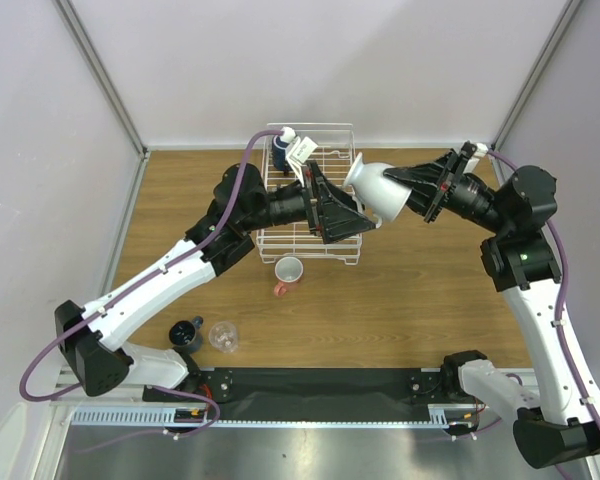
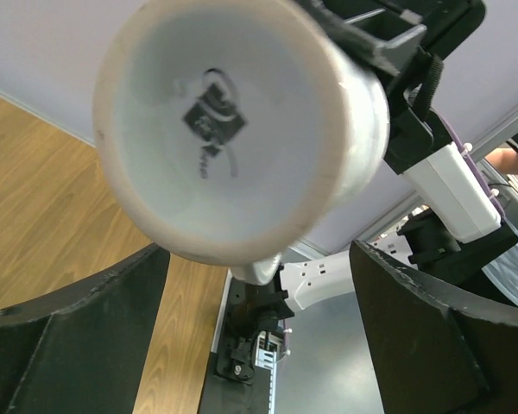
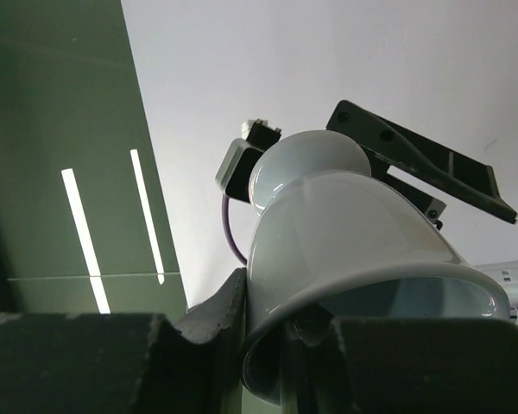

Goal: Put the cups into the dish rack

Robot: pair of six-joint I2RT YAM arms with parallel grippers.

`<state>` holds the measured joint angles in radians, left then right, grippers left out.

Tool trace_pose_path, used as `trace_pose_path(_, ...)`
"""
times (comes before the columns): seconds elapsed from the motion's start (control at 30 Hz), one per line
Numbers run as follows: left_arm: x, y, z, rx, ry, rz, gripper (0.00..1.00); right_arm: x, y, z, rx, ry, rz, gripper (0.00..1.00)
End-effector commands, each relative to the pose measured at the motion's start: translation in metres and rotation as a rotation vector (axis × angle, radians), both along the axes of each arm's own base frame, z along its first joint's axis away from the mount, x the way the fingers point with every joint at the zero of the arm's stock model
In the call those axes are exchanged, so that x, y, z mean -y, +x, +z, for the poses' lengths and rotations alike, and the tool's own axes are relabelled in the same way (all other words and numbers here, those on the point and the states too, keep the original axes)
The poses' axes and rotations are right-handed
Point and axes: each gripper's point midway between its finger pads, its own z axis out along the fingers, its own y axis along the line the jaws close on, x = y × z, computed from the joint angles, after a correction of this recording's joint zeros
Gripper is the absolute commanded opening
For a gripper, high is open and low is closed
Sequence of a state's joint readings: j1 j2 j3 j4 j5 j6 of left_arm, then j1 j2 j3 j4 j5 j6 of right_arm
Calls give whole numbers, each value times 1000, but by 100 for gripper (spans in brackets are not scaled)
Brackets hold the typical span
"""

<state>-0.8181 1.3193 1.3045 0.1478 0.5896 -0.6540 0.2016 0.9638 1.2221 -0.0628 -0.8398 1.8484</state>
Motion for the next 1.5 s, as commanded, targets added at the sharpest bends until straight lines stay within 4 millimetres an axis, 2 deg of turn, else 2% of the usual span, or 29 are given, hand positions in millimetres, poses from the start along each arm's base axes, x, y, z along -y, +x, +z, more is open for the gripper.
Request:
trace_pose_path(0.0, 1, -14, 30, 51, -73, -49, 88, 4, -27, 40, 155, 61, -9, 0)
trace_pose_path(0.13, 2, -17, 33, 50, -85, -59, 86, 4, -30, 39, 151, 74, -14, 0)
trace_pose_path(0.27, 5, -20, 32, 32, -103, -75, 78, 3, -35, 39, 159, 75, -20, 0)
trace_pose_path(0.53, 5, -23, 33, 14, -119, -80, 70, -1, -39, 36, 149, 86, -16, 0)
trace_pose_path(0.67, 7, -25, 31, 11, -114, -94, 58, -1, -39, 37, 152, 90, -20, 0)
trace_pose_path(0.77, 9, -28, 31, 9, -115, -112, 54, -1, -38, 37, 152, 92, -23, 0)
trace_pose_path(0.83, 10, -29, 30, 6, -112, -121, 55, -1, -38, 37, 152, 93, -25, 0)
trace_pose_path(0.9, 12, -29, 29, 6, -102, -128, 65, -1, -38, 37, 156, 93, -26, 0)
trace_pose_path(0.93, 12, -28, 26, 0, -90, -129, 67, -2, -36, 37, 152, 93, -28, 0)
trace_pose_path(1.03, 13, -28, 23, 2, -65, -126, 62, -1, -37, 37, 154, 95, -29, 0)
trace_pose_path(1.17, 11, -27, 30, 21, -86, -114, 42, -1, -39, 38, 159, 96, -28, 0)
trace_pose_path(1.3, 9, -26, 36, 43, -109, -96, 33, -1, -41, 36, 159, 96, -28, 0)
trace_pose_path(1.4, 7, -24, 38, 59, -112, -80, 6, 0, -42, 34, 156, 98, -30, 0)
trace_pose_path(1.43, 6, -24, 39, 66, -112, -74, 0, 0, -42, 33, 157, 96, -33, 0)
trace_pose_path(1.47, 6, -23, 38, 73, -111, -65, 0, 0, -42, 33, 159, 96, -38, 0)
